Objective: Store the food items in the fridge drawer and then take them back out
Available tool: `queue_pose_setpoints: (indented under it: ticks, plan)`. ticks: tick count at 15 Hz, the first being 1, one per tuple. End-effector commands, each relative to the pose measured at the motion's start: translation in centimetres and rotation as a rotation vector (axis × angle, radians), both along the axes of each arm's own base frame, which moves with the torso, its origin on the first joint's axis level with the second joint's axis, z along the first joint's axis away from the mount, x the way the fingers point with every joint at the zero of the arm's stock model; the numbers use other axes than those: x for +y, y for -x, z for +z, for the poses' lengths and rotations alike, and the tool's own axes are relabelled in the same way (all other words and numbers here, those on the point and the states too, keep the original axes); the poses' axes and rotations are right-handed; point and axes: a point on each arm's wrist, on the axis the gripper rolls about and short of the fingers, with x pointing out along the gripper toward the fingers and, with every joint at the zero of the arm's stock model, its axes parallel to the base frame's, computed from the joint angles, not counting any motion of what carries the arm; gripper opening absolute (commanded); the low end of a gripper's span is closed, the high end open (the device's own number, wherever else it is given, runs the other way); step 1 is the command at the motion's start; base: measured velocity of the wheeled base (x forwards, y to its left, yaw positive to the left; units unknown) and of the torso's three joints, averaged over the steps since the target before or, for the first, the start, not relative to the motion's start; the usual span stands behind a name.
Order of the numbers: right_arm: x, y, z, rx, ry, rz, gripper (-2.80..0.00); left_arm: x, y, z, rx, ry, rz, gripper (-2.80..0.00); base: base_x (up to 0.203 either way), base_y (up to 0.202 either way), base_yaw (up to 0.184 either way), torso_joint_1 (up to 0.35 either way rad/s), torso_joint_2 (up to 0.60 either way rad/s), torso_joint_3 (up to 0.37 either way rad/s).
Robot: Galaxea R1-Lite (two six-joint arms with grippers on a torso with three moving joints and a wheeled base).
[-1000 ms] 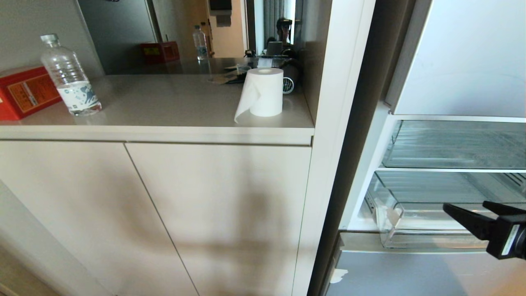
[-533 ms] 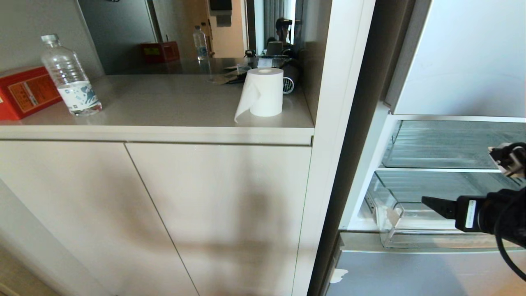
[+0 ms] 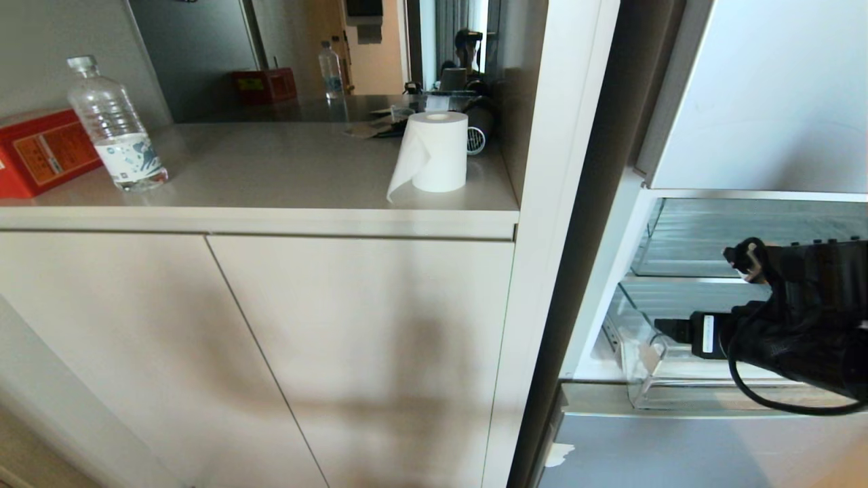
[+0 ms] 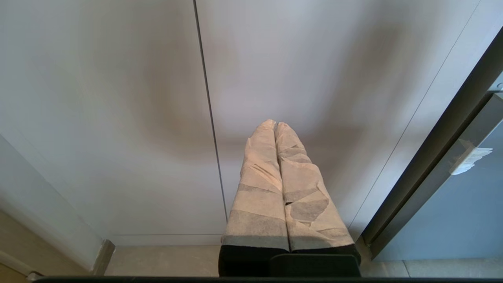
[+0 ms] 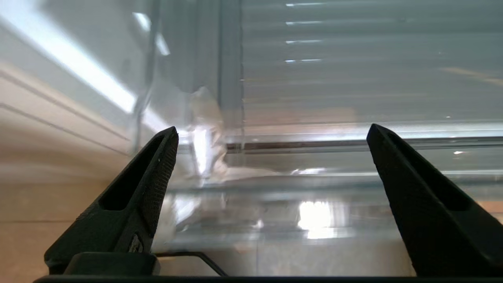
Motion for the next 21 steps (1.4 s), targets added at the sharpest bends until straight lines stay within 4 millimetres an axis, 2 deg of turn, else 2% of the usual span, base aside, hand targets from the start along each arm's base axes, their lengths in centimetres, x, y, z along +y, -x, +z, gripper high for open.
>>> queue_pose_setpoints:
  ticks: [1, 3, 5, 7, 8, 9, 11, 14, 18, 21]
  plan:
    - [-0.7, -1.2, -1.2, 0.074, 0.014, -0.028, 0.00, 0.0, 0.0, 0.0, 0.000, 0.000, 0.000, -2.80, 0.000, 0.000, 0.000, 0.000, 0.00, 0.000]
    - [-1.2, 0.1, -0.2, 0.104, 0.015, -0.045, 0.00, 0.0, 0.0, 0.0, 0.000, 0.000, 0.000, -2.80, 0.000, 0.000, 0.000, 0.000, 0.00, 0.000]
    - [-1.7, 2.7, 1.7, 0.143, 0.017, -0.055, 0.00, 0.0, 0.0, 0.0, 0.000, 0.000, 0.000, -2.80, 0.000, 0.000, 0.000, 0.000, 0.00, 0.000]
    - [-2.1, 6.3, 4.5, 0.175, -0.008, -0.031, 0.00, 0.0, 0.0, 0.0, 0.000, 0.000, 0.000, -2.80, 0.000, 0.000, 0.000, 0.000, 0.00, 0.000]
    - [-2.3, 7.5, 5.8, 0.189, -0.028, -0.013, 0.00, 0.0, 0.0, 0.0, 0.000, 0.000, 0.000, -2.80, 0.000, 0.000, 0.000, 0.000, 0.00, 0.000]
    - [-2.3, 7.7, 6.1, 0.192, -0.039, -0.007, 0.00, 0.0, 0.0, 0.0, 0.000, 0.000, 0.000, -2.80, 0.000, 0.000, 0.000, 0.000, 0.00, 0.000]
    - [-2.3, 6.6, 5.0, 0.247, -0.051, -0.005, 0.00, 0.0, 0.0, 0.0, 0.000, 0.000, 0.000, -2.80, 0.000, 0.000, 0.000, 0.000, 0.00, 0.000]
    - [-2.4, 6.9, 4.0, 0.272, -0.051, -0.005, 0.00, 0.0, 0.0, 0.0, 0.000, 0.000, 0.000, -2.80, 0.000, 0.000, 0.000, 0.000, 0.00, 0.000]
    - [-2.6, 8.0, 3.2, 0.291, -0.040, -0.012, 0.00, 0.0, 0.0, 0.0, 0.000, 0.000, 0.000, -2.80, 0.000, 0.000, 0.000, 0.000, 0.00, 0.000]
    - [-2.8, 9.8, 3.0, 0.277, -0.031, -0.012, 0.00, 0.0, 0.0, 0.0, 0.000, 0.000, 0.000, -2.80, 0.000, 0.000, 0.000, 0.000, 0.00, 0.000]
